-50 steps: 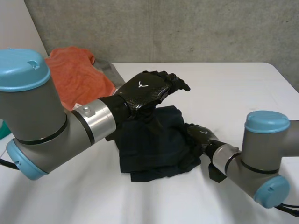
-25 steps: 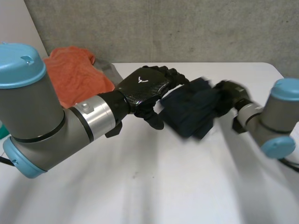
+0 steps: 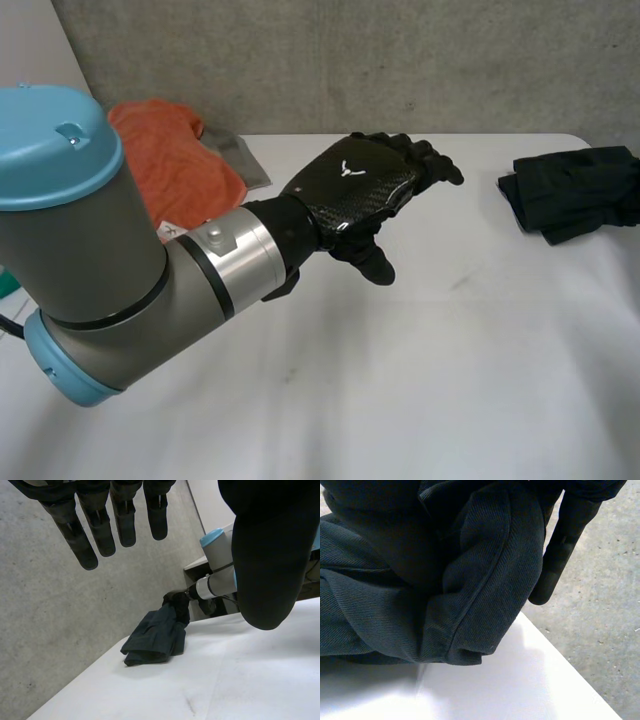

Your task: Fold the laundry.

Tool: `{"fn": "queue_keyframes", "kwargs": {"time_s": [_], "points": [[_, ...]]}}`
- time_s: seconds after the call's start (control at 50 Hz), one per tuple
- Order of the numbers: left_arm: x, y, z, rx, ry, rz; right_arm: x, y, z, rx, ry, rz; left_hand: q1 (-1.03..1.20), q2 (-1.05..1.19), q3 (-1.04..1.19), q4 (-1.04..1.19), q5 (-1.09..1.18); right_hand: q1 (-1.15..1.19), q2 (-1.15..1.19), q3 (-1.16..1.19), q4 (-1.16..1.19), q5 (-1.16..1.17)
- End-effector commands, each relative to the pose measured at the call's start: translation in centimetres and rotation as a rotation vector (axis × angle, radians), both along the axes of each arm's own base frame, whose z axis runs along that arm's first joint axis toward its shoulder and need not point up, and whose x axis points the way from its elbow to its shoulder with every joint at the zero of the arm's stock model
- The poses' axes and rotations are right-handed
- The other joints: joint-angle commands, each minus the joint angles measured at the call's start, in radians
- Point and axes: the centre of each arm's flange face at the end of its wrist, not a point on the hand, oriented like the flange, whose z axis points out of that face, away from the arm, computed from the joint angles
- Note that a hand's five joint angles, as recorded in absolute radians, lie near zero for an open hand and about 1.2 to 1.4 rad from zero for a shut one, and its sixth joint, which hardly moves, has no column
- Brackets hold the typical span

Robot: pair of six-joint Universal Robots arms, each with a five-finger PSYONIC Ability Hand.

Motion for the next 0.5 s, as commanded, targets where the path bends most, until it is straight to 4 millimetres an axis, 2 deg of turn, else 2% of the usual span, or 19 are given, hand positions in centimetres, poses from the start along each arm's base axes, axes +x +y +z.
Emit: {"fn": "queue_keyframes", "kwargs": {"time_s": [0.02,0.1,0.12,0.18,0.2,0.26,0.36,0.42,0.5], "points": [[-0.2,0.2,0.0,0.000,0.001,-0.008,-0.2,0.0,0.0,-0.001,0.011,0.015,0.069,0.055,0.057,0.054,0.050,-0.774,-0.918,-0.800,-1.009,-0.924],[-0.2,0.2,0.0,0.001,0.000,-0.006,-1.7,0.0,-0.1,0.004,0.146,-0.080,0.069,0.055,0.057,0.054,0.050,-0.774,-0.918,-0.800,-1.009,-0.924],[-0.2,0.2,0.0,0.000,0.001,-0.006,-2.7,0.1,-0.2,0.017,0.252,-0.151,0.066,0.053,0.055,0.051,0.047,-0.774,-0.918,-0.800,-1.009,-0.924],[-0.2,0.3,0.1,-0.001,0.002,-0.006,-3.4,0.2,-0.5,0.032,0.413,-0.214,0.066,0.052,0.055,0.051,0.047,-0.774,-0.918,-0.800,-1.009,-0.924],[-0.2,0.3,0.1,-0.002,0.003,-0.006,-3.2,0.1,-0.3,0.022,0.488,-0.207,0.066,0.052,0.055,0.051,0.047,-0.774,-0.918,-0.800,-1.009,-0.924],[-0.1,0.1,0.2,-0.005,0.005,-0.002,-2.7,0.2,0.9,-0.013,0.508,-0.184,0.066,0.052,0.055,0.051,0.047,-0.774,-0.918,-0.800,-1.009,-0.924],[0.2,-0.3,0.5,-0.012,0.011,0.046,-0.4,2.5,4.4,-0.065,0.514,-0.125,0.066,0.052,0.055,0.051,0.047,-0.774,-0.918,-0.800,-1.009,-0.924],[0.5,-1.6,1.1,-0.055,0.043,0.124,0.6,3.9,5.6,-0.104,0.540,-0.110,0.066,0.052,0.055,0.051,0.047,-0.774,-0.918,-0.800,-1.009,-0.924],[1.7,-4.8,2.6,-0.147,0.122,0.271,3.4,6.8,6.8,-0.189,0.617,-0.042,0.066,0.052,0.055,0.051,0.047,-0.774,-0.918,-0.800,-1.009,-0.924]]}}
